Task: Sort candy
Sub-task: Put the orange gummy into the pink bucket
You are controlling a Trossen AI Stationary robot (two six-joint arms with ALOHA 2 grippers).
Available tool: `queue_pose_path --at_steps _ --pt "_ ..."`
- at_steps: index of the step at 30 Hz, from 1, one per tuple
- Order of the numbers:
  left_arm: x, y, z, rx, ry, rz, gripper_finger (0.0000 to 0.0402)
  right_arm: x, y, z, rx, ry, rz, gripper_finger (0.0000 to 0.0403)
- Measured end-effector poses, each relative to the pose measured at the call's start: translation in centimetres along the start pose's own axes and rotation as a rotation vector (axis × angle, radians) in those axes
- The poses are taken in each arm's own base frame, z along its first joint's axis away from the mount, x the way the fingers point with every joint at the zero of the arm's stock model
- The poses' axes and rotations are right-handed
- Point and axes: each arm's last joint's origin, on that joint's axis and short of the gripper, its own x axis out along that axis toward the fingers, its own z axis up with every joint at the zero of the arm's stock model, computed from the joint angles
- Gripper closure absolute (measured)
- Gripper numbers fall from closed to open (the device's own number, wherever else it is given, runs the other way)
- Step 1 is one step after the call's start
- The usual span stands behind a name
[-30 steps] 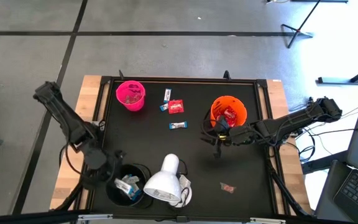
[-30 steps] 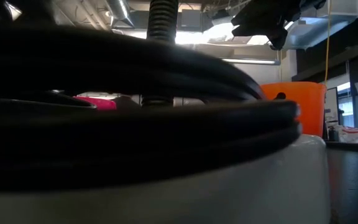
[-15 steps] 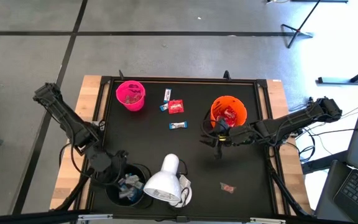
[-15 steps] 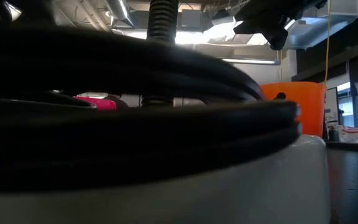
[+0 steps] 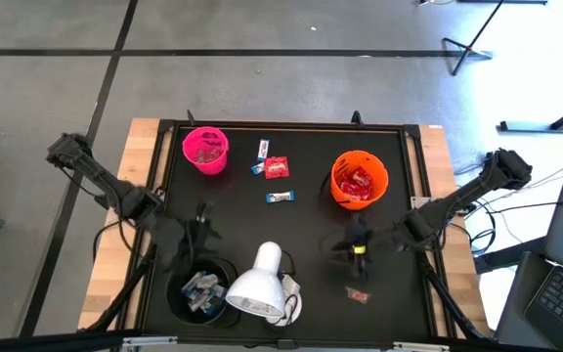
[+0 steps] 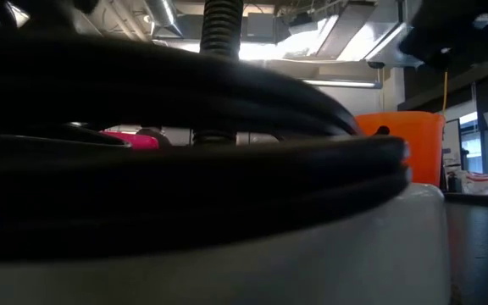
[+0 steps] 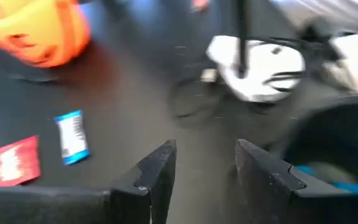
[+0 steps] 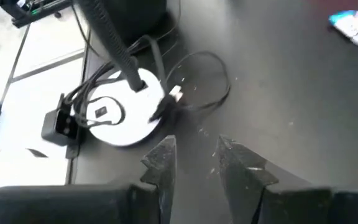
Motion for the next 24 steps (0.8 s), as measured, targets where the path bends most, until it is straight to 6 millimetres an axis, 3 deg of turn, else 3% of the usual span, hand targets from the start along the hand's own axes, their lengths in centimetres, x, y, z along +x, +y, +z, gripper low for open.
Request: queue_pose_path --at_steps 10,24 --pt "-2.4 4.5 0.8 -0.016 -0.167 0.149 0.0268 0.4 2.0 -3.1 0.006 0.053 -0.047 0.0288" --pt "-2.7 5.7 1.6 -0.060 -0.341 0.143 0.0279 2.4 2.9 -5.8 0.083 0.201 -0.060 0.0288"
